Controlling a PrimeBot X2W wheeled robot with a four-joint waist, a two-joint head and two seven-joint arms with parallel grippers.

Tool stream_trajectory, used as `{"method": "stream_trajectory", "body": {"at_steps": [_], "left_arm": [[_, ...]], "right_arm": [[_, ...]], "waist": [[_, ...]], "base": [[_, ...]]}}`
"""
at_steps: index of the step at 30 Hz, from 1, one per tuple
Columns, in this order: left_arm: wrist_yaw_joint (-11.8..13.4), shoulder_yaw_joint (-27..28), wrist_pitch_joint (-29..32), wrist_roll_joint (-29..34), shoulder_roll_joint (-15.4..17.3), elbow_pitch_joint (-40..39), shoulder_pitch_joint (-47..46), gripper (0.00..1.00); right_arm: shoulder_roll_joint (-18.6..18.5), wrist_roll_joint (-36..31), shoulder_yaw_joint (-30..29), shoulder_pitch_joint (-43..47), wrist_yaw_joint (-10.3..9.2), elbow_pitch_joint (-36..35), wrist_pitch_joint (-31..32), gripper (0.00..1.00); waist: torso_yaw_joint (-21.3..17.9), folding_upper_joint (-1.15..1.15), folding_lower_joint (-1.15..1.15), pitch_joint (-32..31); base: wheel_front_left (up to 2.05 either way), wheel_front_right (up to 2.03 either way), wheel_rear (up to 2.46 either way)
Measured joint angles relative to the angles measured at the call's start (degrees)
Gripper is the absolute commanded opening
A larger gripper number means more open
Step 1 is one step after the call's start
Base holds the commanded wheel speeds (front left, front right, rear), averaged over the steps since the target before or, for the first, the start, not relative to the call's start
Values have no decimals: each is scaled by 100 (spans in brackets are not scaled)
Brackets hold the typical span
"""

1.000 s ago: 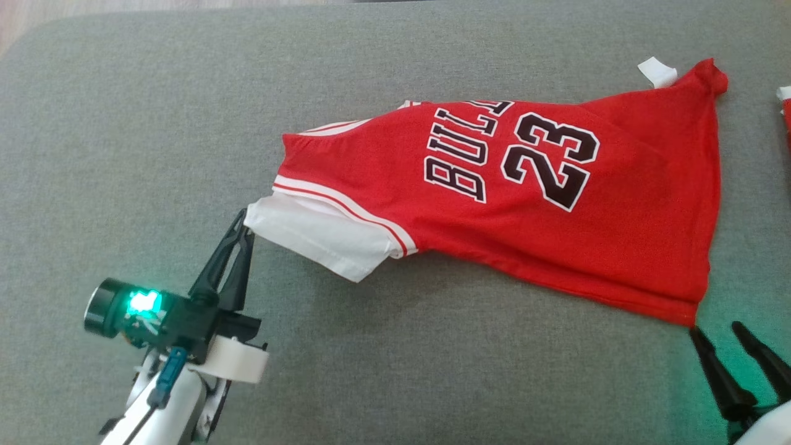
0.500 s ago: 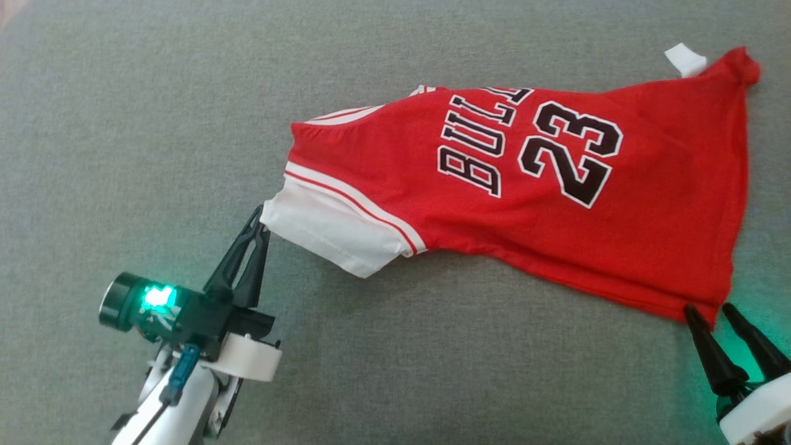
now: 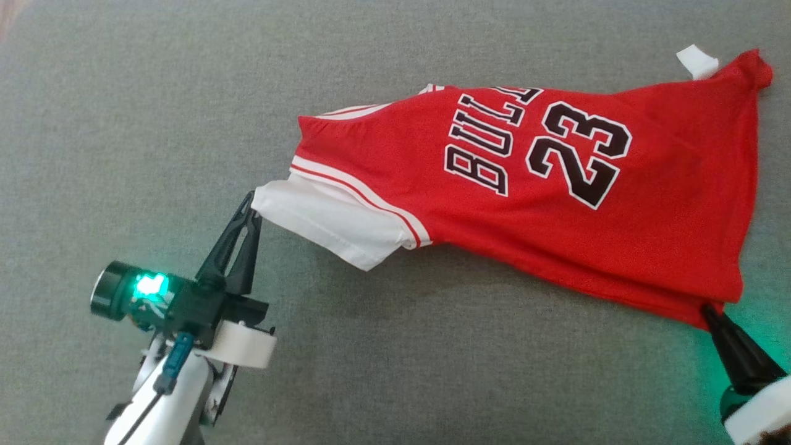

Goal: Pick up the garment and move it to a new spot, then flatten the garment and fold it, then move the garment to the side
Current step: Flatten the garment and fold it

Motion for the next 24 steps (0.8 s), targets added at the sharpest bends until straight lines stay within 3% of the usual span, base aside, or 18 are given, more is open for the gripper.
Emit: {"method": "stream_trajectory", "body": {"at_steps": [7,13,17,21,24], "left_arm": [[-170,199,0,-14,110,-158,19,0],[-503,404,172,-109,598,-775,-168,0],[-779,577,590,-169,947,-1377,-897,0],[-1137,667,990,-269,1084,-1563,-2064,0],[-1313,651,1212,-364,1046,-1247,-2984,0]], "right_arm": [[-247,163,-443,294,0,-636,-143,0],[-639,171,-1485,318,0,-1663,41,0],[-926,296,-2051,201,0,-2214,435,0],[-1265,416,-2218,-735,0,-2310,743,0],[-1489,459,-1937,-1905,0,-2031,829,0]], "waist": [[-74,0,0,-315],[-205,0,-1,-744],[-339,0,-2,-962],[-472,0,-2,-925],[-503,0,0,-727]], "base": [[0,0,0],[0,0,0],[0,0,0],[0,0,0],[0,0,0]]}}
